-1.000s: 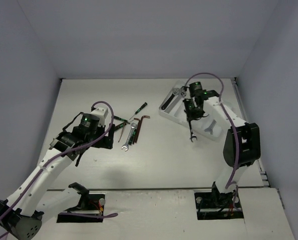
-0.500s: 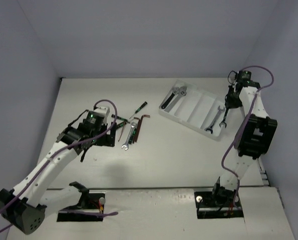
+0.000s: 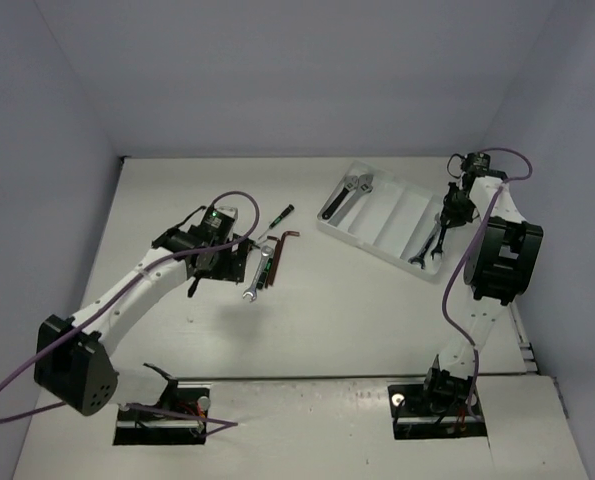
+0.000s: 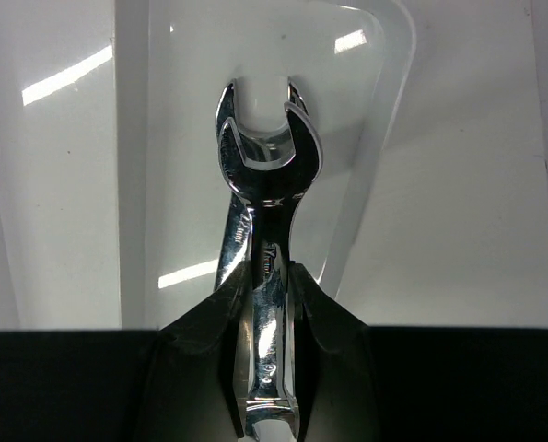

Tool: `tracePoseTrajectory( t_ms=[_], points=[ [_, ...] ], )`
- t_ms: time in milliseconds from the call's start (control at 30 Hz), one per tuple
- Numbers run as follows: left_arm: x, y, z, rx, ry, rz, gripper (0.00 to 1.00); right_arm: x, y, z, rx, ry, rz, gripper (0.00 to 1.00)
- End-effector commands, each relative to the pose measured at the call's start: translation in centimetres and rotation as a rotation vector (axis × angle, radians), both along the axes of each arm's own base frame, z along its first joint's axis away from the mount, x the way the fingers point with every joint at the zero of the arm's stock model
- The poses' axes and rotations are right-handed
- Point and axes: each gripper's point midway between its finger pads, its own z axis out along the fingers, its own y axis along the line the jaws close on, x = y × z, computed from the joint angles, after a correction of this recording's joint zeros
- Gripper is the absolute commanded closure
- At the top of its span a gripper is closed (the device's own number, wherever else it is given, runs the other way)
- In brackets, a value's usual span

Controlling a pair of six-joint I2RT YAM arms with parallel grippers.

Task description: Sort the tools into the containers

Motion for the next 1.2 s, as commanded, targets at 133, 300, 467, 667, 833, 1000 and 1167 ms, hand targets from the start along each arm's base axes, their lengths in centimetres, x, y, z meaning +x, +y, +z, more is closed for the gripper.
tracePoseTrajectory(
  t_ms=[133,300,467,667,833,1000,1167],
  points=[
    [3.4,-2.6,1.2,-0.037,-0.038,-0.032,0.21,2.6,0.4,2.2,0.061,-0.107,-0.064,0.89],
    [4.2,-3.3,0.2,-0.018,-0.023,-0.042,0.22,2.2,0.6,3.6,0.044,-0.133,-0.058,0.63],
    [5.5,-4.4,-1.2,0.024,0.003,-0.051,0.35,1.0,1.9,9.1,0.012,-0.238,0.011,0.58],
    [7.9,-6.2,-2.6,0.095,0.009,-0.063,0.49,-2.6,7.1,11.8,0.03,-0.307,0.156,0.57],
    [9.2,-6.7,-5.1,0.142,0.049,-0.056,0.49,-5.7,9.4,13.3,0.082,-0.36,0.2,0.56],
    [10.2,-7.0,-6.4,0.167,0.062,-0.054,0.49,-8.2,10.6,13.6,0.116,-0.382,0.234,0.54],
    [10.7,-7.0,-7.0,0.187,0.065,-0.058,0.49,-9.6,11.3,13.4,0.129,-0.388,0.256,0.53]
  ],
)
